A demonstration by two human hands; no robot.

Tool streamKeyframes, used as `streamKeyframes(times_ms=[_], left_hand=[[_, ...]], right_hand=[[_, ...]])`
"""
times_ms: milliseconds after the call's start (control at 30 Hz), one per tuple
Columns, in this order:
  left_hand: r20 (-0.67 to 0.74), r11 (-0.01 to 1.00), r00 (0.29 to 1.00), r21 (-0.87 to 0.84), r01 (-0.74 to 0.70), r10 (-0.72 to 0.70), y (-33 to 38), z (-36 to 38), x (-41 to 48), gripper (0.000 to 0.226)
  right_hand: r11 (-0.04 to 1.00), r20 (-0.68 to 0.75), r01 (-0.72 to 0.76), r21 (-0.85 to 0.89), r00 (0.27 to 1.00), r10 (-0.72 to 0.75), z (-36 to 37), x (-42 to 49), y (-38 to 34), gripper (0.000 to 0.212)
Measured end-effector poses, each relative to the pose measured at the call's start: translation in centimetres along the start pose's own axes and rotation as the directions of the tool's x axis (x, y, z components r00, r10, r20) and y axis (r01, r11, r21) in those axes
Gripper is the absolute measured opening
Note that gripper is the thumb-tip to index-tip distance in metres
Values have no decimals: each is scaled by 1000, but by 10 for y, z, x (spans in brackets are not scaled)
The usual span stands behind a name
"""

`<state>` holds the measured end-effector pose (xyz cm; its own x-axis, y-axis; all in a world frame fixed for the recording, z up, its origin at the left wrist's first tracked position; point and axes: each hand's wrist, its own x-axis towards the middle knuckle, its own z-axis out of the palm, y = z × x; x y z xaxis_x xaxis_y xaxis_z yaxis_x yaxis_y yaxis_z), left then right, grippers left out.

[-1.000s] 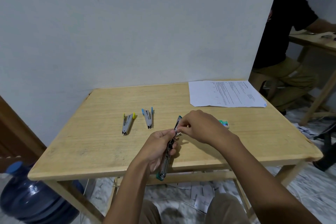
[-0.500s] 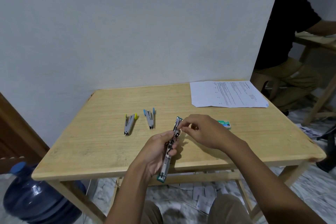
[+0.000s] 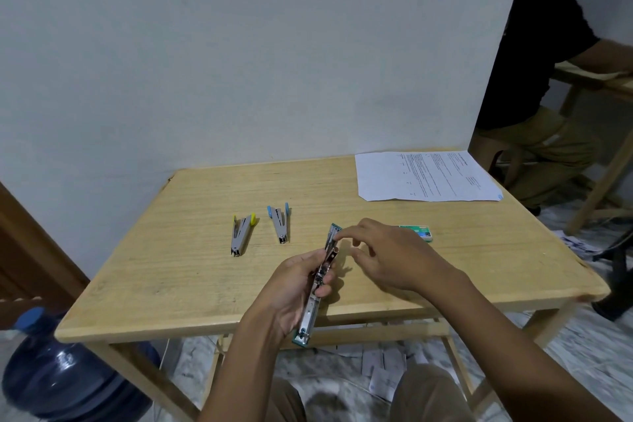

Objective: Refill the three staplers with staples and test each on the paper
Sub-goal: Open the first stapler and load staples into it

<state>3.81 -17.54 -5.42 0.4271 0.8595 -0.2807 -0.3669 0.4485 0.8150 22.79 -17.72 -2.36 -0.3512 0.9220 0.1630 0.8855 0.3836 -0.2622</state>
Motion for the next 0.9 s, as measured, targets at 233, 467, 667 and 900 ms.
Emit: streamKeyframes(times_ms=[233, 467, 667, 900], left_hand=[[-7, 1000, 1000, -5, 24, -24, -1, 3, -4, 40], [-6, 1000, 1000, -13, 17, -17, -7, -4, 3, 27], [34, 999, 999, -49, 12, -10, -11, -10, 8, 25], [57, 997, 998, -76, 13, -9, -12, -13, 10, 26]], right_hand=[[993, -67, -89, 72, 993, 94, 8, 0, -3, 33], [837, -172, -47, 546, 971, 167, 24, -8, -17, 8], [854, -228, -16, 520, 961, 157, 33, -1, -18, 7], [883, -250, -98, 459, 939, 234, 43, 7, -22, 10]])
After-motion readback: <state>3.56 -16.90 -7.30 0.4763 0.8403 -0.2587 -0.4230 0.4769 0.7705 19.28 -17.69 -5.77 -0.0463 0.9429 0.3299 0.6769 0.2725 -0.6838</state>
